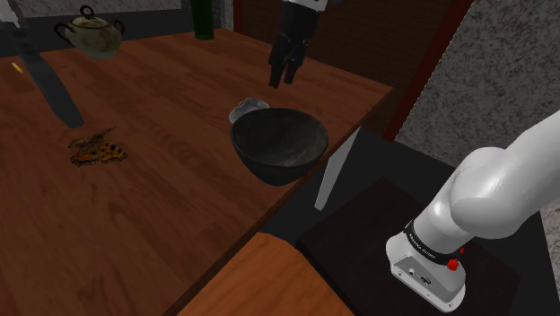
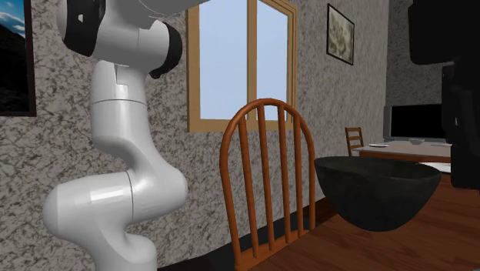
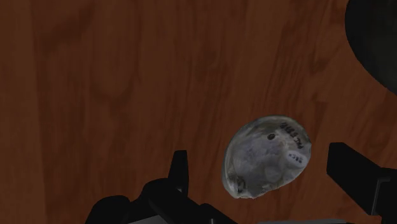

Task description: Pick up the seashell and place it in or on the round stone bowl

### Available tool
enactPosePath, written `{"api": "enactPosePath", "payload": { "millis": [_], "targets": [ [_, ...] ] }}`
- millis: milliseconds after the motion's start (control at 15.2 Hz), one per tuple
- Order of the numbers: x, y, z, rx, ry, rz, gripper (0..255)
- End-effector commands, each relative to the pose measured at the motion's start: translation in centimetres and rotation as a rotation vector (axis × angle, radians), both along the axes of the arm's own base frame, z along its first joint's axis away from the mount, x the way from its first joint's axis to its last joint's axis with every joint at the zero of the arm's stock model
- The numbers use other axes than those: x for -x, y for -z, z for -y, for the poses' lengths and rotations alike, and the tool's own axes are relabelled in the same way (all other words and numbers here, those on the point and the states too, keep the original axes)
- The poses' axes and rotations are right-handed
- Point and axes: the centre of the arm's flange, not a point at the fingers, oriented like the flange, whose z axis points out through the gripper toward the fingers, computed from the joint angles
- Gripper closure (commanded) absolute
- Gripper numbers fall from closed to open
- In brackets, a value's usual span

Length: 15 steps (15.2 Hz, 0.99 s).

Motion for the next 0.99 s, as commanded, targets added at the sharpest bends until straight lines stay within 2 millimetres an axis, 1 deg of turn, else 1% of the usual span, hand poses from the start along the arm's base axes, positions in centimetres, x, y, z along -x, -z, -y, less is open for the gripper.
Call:
{"api": "enactPosePath", "payload": {
  "millis": [0,66,594,924],
  "targets": [
    [-1.2,0.1,-2.0,-0.03,-0.033,0.001,0],
    [-1.7,0.0,-2.7,-0.04,-0.045,0.002,0],
    [-1.5,3.8,-3.9,-0.04,-0.045,0.002,0],
    [-1.5,3.8,-3.9,-0.04,-0.045,0.002,0]
  ]
}}
